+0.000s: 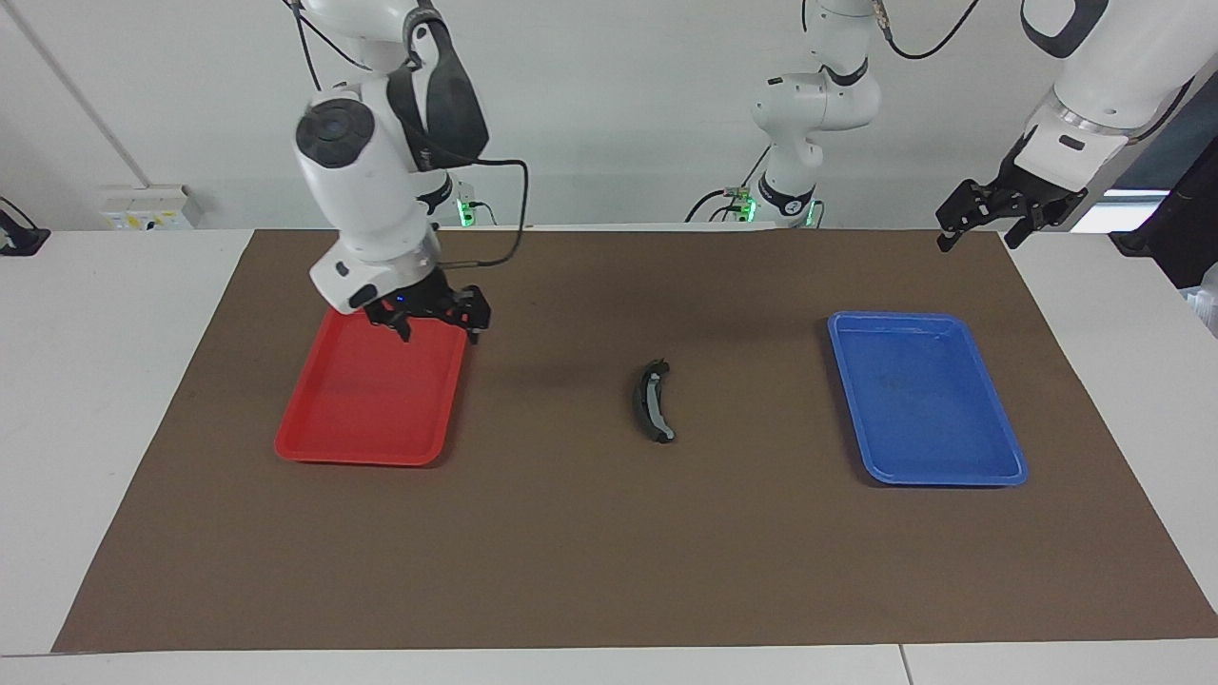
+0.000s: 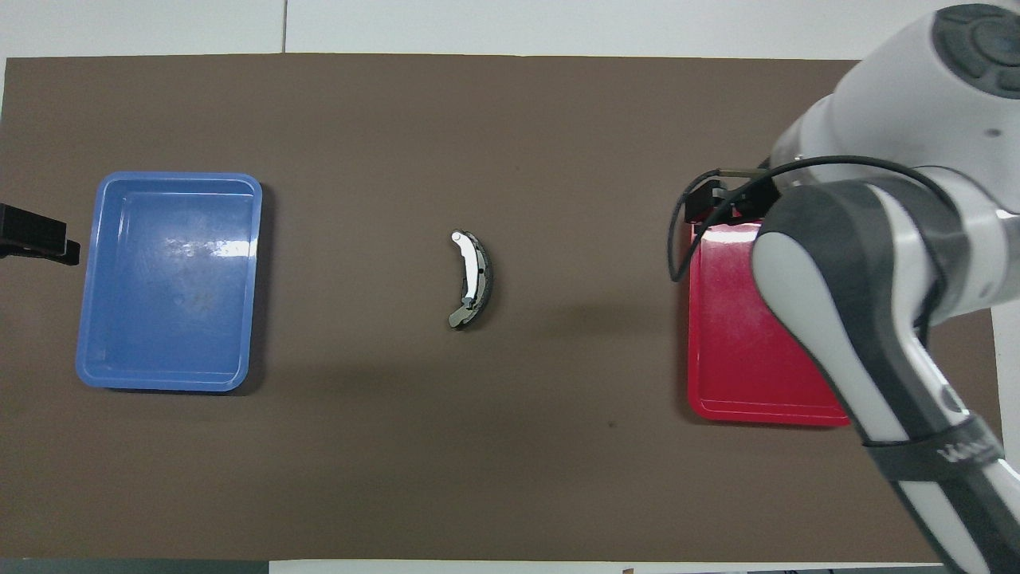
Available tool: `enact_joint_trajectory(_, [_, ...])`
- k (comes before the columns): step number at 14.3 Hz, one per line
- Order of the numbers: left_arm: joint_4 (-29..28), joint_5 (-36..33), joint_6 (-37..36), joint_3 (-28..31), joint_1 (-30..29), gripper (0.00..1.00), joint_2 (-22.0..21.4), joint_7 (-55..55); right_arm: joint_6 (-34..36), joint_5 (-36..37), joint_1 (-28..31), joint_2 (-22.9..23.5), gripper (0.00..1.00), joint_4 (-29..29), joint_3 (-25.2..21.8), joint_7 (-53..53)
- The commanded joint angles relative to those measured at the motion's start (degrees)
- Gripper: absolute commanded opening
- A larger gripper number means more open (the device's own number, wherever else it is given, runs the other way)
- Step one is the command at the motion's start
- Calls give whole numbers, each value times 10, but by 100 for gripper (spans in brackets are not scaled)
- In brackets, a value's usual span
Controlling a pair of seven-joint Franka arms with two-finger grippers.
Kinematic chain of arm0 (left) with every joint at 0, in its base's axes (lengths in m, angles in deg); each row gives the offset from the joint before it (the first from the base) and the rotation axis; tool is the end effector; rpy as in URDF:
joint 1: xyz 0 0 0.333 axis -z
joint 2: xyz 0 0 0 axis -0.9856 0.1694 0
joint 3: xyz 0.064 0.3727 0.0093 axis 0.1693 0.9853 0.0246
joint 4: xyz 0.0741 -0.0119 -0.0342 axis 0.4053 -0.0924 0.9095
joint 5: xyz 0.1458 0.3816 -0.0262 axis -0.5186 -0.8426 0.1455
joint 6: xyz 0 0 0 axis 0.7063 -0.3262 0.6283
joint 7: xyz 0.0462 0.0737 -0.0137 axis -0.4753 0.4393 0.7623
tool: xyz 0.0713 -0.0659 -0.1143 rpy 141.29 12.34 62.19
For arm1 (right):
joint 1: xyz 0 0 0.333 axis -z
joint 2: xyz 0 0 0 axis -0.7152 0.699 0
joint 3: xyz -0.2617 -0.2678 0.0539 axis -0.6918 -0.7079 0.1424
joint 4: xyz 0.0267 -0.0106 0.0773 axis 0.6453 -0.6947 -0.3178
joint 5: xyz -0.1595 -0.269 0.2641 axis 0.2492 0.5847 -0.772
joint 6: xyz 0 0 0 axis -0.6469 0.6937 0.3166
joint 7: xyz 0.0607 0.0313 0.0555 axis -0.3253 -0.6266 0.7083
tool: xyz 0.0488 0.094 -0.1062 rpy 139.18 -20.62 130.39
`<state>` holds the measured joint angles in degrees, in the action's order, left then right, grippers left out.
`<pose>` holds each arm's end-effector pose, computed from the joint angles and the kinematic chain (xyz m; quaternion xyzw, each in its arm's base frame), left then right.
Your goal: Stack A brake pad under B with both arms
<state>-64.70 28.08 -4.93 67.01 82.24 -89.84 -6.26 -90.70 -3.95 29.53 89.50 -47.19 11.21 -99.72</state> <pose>0.5509 -0.0061 0.6596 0.9996 -0.0119 -0.0261 0.0064 0.6100 0.1067 0.5484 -0.9982 0.0434 0.0375 0.0197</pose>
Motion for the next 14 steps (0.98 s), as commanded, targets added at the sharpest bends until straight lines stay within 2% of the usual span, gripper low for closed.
enact_joint_trajectory(1, [-13,7,-7,-1,-5,100,-14,-3,49,7,91,-51,100,-19,10,98])
enact_joint_trajectory(3, [-13,7,-7,-1,-5,100,-14,-3,79,21,116,-79,100,-18,9,109])
enact_joint_trajectory(5, [-13,7,-7,-1,-5,100,-14,-3,73,80,129,-80,100,-9,12,136])
enact_joint_trajectory(7, [-13,7,-7,-1,-5,100,-14,-3,63,84,134,-76,100,-8,11,147])
enact_joint_trajectory(9, [-13,7,-7,-1,-5,100,-14,-3,84,85,139,-80,100,-6,11,152])
enact_joint_trajectory(14, [-13,7,-7,-1,-5,100,-14,-3,91,73,146,-107,100,-26,7,170])
